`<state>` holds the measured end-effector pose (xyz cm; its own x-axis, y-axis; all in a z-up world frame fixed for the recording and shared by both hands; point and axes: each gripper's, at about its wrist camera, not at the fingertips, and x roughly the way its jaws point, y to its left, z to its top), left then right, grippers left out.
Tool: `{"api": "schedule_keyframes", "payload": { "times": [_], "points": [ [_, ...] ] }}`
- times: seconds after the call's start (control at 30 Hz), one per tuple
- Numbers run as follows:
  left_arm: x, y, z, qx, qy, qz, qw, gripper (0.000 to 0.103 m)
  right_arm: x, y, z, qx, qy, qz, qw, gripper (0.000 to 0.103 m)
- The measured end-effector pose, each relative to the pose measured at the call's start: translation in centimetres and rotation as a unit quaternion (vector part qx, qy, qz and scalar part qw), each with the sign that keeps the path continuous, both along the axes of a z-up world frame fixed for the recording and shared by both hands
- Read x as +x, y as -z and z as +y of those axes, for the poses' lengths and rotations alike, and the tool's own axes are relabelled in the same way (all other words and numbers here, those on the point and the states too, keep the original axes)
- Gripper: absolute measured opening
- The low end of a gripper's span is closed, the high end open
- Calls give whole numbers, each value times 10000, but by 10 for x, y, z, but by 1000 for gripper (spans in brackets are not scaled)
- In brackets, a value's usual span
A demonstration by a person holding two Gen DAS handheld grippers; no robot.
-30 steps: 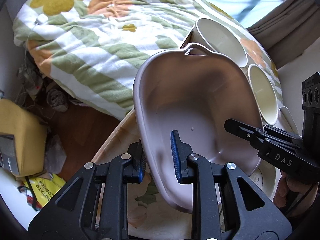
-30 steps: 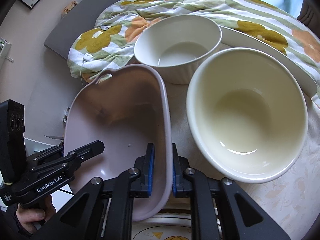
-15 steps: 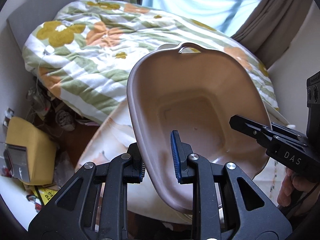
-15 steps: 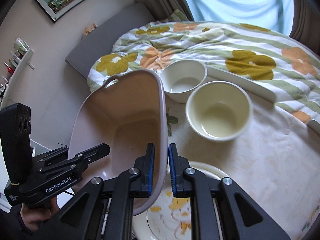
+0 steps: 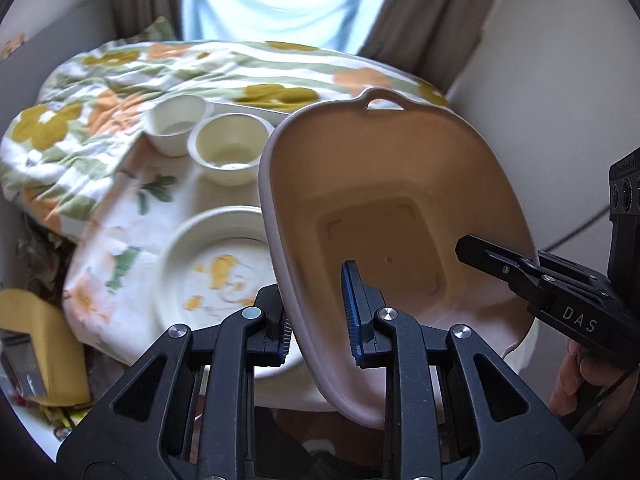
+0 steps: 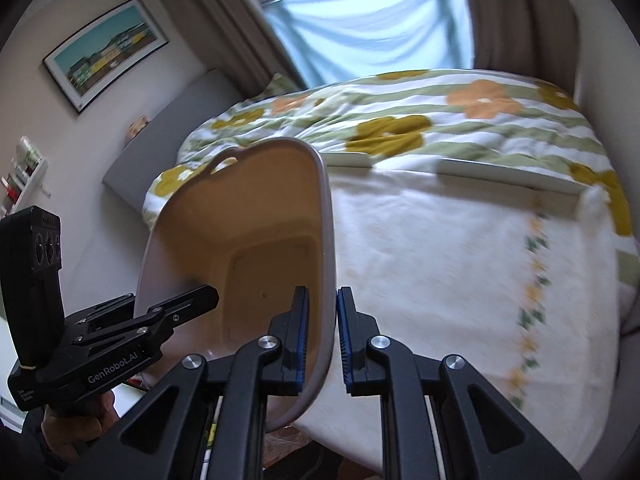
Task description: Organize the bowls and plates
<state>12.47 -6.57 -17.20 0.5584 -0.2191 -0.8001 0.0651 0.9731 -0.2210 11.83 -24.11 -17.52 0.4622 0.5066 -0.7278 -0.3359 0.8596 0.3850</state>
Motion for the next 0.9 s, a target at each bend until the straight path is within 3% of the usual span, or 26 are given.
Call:
{"api": "schedule_keyframes", "payload": {
  "times": [0.17, 0.47, 0.7, 0.9],
  "points": [
    [-1, 18, -70, -118, 673, 201, 9975, 20, -22, 19, -57, -93, 730, 227, 9970, 13],
    [21, 89, -162, -103, 1471, 802, 9858, 20, -19, 84, -126, -268, 1644, 811, 9827, 13],
    [45, 126, -181, 14, 1627, 1061, 9810, 20, -5, 114, -141, -293, 1871, 969, 9771, 13],
    [57, 136, -185, 180, 1627, 1069, 9807, 20, -5, 126, -146, -329, 1851, 948, 9776, 13]
  ]
}}
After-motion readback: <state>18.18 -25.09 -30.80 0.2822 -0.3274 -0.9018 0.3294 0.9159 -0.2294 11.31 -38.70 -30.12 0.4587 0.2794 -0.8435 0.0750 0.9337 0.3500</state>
